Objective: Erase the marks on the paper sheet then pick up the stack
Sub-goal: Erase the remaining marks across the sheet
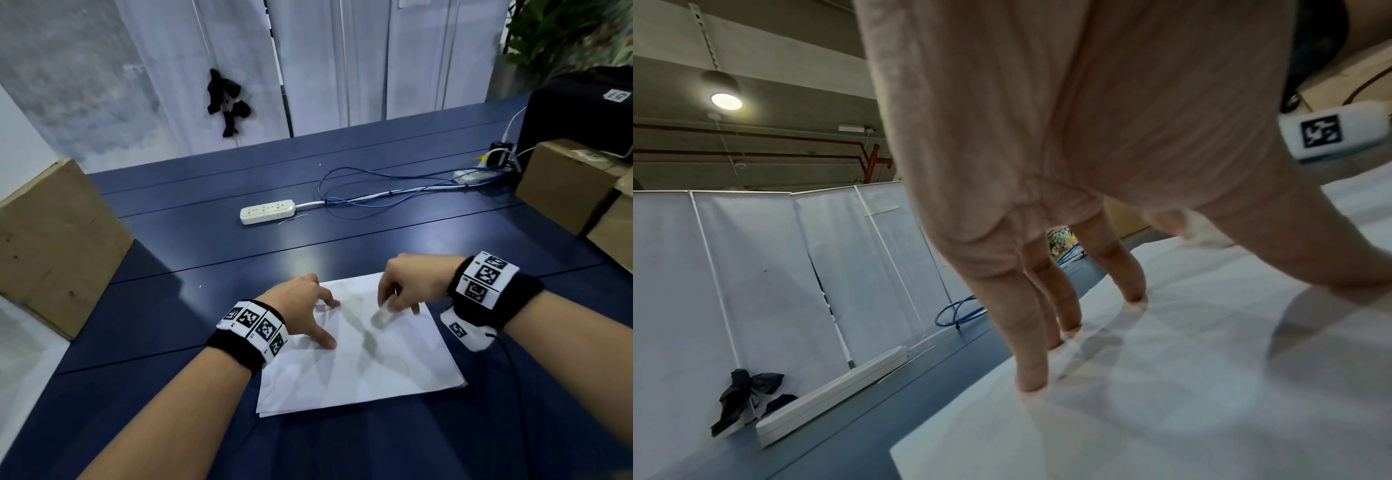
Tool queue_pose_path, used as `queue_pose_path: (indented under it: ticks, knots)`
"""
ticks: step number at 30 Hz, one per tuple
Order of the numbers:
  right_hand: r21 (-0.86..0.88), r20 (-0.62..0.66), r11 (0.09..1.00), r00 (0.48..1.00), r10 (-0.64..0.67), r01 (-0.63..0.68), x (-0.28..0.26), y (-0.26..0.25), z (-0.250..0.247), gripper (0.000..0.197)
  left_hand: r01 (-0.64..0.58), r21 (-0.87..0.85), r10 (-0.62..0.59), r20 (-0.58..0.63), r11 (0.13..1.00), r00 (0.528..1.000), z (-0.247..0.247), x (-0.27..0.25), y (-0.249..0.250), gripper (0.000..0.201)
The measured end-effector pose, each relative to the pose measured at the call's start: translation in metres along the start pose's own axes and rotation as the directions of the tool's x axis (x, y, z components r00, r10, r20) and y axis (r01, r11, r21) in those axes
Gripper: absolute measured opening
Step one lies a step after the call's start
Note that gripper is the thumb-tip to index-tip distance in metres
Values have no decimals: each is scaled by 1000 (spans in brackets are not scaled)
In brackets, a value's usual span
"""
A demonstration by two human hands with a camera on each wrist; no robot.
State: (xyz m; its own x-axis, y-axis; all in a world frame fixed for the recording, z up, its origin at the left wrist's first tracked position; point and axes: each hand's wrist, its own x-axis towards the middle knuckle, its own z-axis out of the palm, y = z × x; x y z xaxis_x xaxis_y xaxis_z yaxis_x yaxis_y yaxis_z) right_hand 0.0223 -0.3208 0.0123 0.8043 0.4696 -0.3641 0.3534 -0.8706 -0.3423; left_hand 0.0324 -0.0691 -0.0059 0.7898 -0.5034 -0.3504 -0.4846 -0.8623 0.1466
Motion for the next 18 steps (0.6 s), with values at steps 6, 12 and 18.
queue_pose_path:
  ticks: [6,12,18]
  knots:
    - [-26,-184,995,979,89,-95,12,8,-8,21,16,-16,-16,-2,1000,1000,2,1,-2,82]
    - [-27,54,1000,998,14,-13,-4,-6,-1,26,7,-5,-7,3,1000,1000,2,2,-2,82]
    - [-35,-208,994,973,96,-106,13,6,-9,18,8,-12,-8,-5,1000,1000,3,1,-3,82]
